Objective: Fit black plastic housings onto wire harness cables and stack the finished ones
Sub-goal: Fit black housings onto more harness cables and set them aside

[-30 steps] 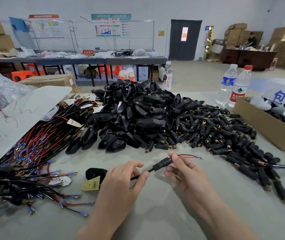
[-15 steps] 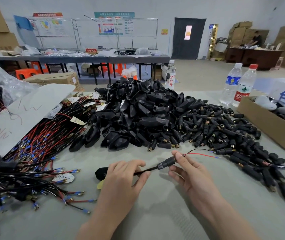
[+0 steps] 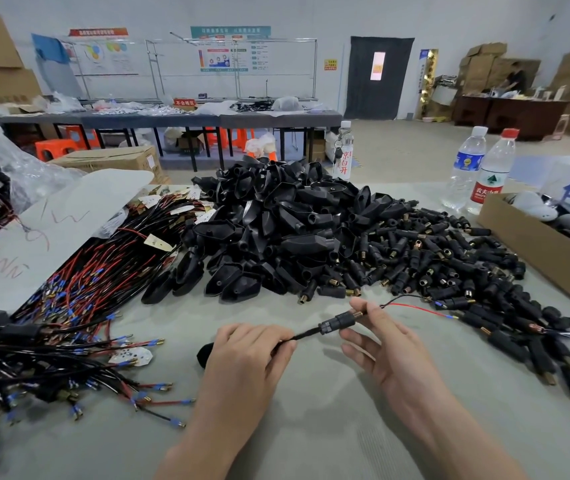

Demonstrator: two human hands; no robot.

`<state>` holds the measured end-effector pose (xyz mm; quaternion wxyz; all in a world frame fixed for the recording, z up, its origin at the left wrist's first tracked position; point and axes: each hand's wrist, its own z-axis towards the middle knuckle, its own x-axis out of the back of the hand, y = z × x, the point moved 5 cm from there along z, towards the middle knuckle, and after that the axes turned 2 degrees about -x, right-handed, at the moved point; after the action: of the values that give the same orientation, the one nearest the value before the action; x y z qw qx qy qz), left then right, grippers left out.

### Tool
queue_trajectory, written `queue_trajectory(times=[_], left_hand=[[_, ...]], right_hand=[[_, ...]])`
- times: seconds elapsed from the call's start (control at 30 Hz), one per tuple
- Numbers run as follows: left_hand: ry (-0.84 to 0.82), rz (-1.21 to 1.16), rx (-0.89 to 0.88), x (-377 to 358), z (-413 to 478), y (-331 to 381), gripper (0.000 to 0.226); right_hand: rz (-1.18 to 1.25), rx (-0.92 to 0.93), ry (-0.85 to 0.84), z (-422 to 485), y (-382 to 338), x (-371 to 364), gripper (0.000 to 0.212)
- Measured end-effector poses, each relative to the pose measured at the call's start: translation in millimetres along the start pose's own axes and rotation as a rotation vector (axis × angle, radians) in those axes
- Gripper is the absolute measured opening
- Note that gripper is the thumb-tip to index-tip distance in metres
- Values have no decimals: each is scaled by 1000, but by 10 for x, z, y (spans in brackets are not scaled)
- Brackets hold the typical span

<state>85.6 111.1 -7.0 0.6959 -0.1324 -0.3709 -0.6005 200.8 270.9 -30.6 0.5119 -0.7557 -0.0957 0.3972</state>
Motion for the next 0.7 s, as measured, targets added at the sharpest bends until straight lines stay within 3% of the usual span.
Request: queue_trajectory(times=[0.4,0.47,0.7], left_hand=[[-69,-24,29,-83,-24,5,28],[-105,-47,34,-105,-27,31,35],[-138,-5,36,-100,-30,7,31]], right_hand=[[-241,92,-51,-52,18,-83,19],[-242,95,-55,-41,13,-80,23],[-250,135,-67,-16,0,-65,37]])
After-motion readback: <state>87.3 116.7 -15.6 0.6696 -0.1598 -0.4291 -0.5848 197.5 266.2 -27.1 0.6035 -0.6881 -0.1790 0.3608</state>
